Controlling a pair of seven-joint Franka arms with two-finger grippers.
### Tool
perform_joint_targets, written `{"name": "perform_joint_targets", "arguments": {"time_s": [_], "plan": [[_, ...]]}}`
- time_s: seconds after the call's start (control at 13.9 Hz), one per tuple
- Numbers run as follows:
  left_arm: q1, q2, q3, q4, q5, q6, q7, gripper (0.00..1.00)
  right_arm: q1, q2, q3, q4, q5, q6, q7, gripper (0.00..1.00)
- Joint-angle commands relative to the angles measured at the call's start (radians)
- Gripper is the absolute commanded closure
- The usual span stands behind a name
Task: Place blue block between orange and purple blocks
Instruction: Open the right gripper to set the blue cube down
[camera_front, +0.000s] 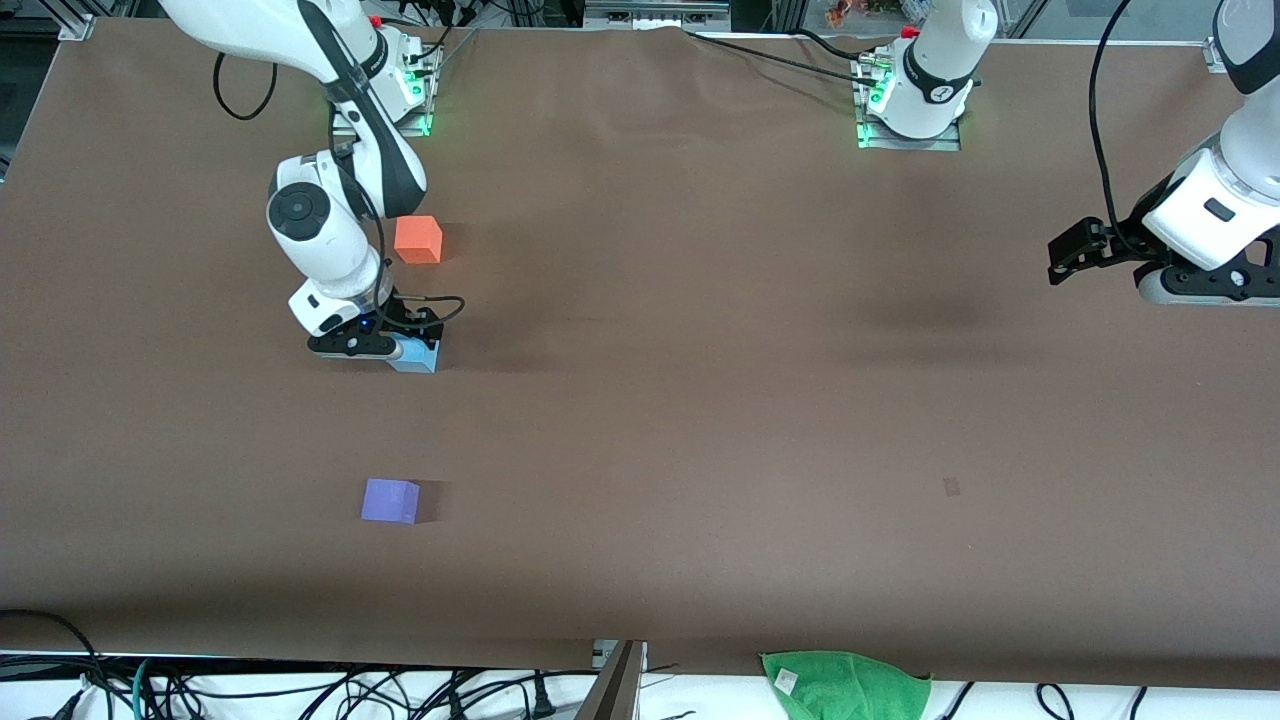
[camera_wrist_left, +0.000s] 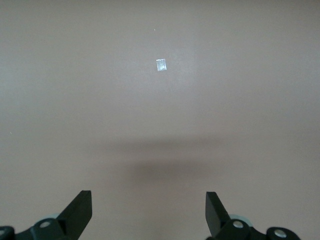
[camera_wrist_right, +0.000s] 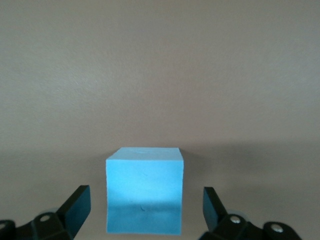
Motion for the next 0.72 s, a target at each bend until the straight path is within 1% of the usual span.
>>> {"name": "perform_joint_targets", "arguments": {"time_s": [0.0,0.29,0.65], "plan": [[0.001,-0.001,0.000,0.012,-0.018,-0.018,0.016,0.00,0.001,-0.043,-0.020,0.101,0.019,-0.189,-0.080,0.01],[-0.004,-0.001,0.000,0.012,-0.018,-0.018,0.013,0.00,0.001,-0.050,-0.045,0.315,0.019,-0.510,-0.184,0.01],[-0.004,0.000,0.000,0.013,-0.018,-0.021,0.018,0.00,-0.001,-0.046,-0.094,0.568,0.017,-0.839,-0.305,0.01]]}}
